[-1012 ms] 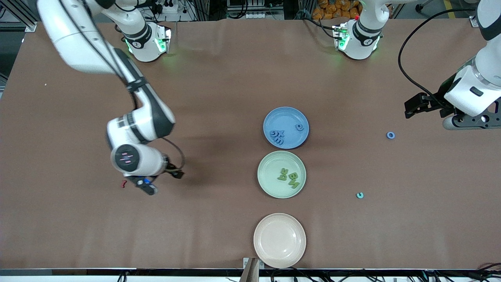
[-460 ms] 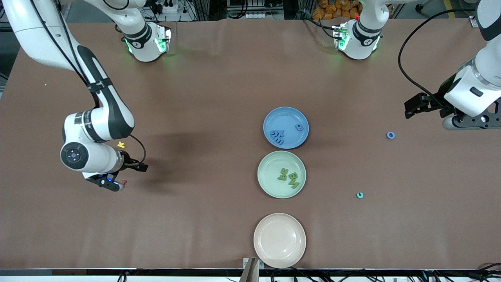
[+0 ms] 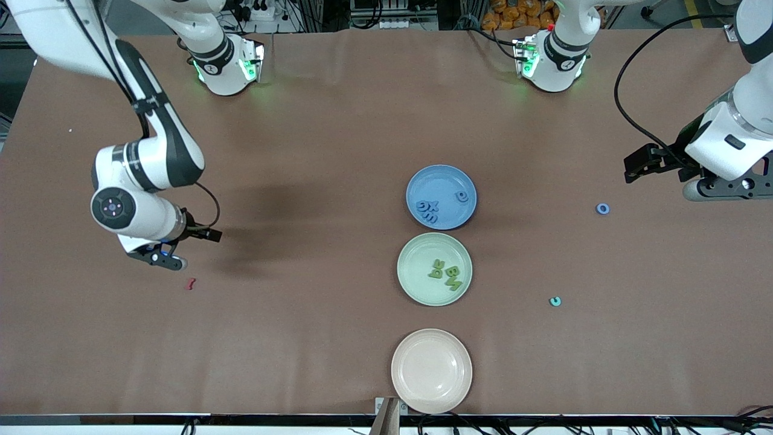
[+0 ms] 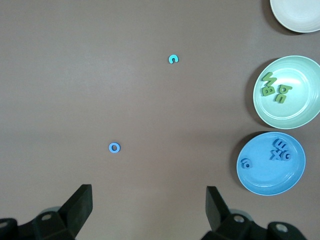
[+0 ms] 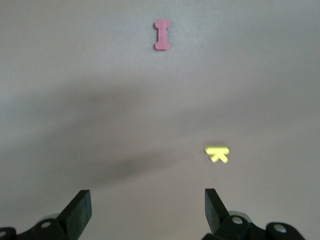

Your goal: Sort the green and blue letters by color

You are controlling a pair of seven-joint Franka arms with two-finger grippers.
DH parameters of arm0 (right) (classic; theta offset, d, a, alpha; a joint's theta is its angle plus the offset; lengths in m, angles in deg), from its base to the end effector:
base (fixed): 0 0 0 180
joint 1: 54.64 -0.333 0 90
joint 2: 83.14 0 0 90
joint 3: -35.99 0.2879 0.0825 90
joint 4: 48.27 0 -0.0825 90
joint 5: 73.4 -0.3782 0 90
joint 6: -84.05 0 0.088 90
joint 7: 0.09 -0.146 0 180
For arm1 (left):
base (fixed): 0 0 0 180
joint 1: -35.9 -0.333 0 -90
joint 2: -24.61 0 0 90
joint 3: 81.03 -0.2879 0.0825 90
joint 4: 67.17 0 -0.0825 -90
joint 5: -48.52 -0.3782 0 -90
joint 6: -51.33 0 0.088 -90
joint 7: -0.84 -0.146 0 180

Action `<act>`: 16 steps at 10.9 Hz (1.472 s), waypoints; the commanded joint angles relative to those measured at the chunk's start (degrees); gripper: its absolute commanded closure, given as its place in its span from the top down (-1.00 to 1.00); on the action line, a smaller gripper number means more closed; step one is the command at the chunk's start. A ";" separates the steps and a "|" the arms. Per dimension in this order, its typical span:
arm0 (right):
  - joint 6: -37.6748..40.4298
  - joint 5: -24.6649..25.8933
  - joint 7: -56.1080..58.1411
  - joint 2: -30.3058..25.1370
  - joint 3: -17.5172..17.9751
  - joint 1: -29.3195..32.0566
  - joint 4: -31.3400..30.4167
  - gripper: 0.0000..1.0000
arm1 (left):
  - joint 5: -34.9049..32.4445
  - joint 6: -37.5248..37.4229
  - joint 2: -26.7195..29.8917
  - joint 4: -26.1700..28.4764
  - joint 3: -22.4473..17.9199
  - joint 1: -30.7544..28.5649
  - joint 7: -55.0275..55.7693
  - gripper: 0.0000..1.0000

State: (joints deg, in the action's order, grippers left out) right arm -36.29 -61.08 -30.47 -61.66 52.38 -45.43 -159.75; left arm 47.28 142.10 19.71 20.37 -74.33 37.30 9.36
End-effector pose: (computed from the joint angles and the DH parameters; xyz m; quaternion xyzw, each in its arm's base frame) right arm 0.5694 0.0551 0.2198 0.9843 -0.1415 -0.0830 0.0645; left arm 0.5668 -0.0753 0.5309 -0.9999 -0.0035 0.0133 0.0078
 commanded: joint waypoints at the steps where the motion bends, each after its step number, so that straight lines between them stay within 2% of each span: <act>1: 0.53 0.69 1.29 -11.27 0.40 -0.86 -8.49 1.00 | -1.13 0.29 0.16 0.01 0.16 -0.08 -0.53 1.00; 4: 7.46 -0.10 4.19 -18.30 0.58 -3.05 -7.62 1.00 | -1.13 0.29 0.16 0.01 0.16 -0.08 -0.53 1.00; 5: 10.44 -0.97 4.11 -19.02 0.49 -4.54 -5.88 1.00 | -1.13 0.29 0.16 0.01 0.16 -0.08 -0.53 1.00; 7: 15.20 -1.86 4.45 -19.11 -0.12 -6.48 -0.44 1.00 | -1.13 0.29 0.16 0.01 0.25 -0.08 -0.53 1.00; 10: 23.19 -7.81 17.85 -19.29 -3.01 -7.02 12.12 1.00 | -1.13 0.29 0.16 0.01 0.25 -0.08 -0.53 1.00; 12: 25.58 -7.92 21.15 -19.38 -3.46 -6.84 20.12 1.00 | -1.13 0.29 0.16 0.01 0.16 -0.08 -0.53 1.00; 14: 26.46 -8.09 20.72 -19.55 -4.16 -6.58 24.80 1.00 | -1.13 0.29 0.16 0.01 0.16 -0.08 -0.53 1.00; 16: 29.53 -10.45 20.37 -20.08 -6.27 -6.58 25.96 1.00 | -1.13 0.29 0.16 0.01 0.16 -0.08 -0.53 1.00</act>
State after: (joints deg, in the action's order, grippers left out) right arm -9.88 -68.35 -10.67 -81.55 48.10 -52.18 -135.63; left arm 47.28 142.11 19.65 20.37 -74.35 37.29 9.36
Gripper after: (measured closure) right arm 0.000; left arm 0.000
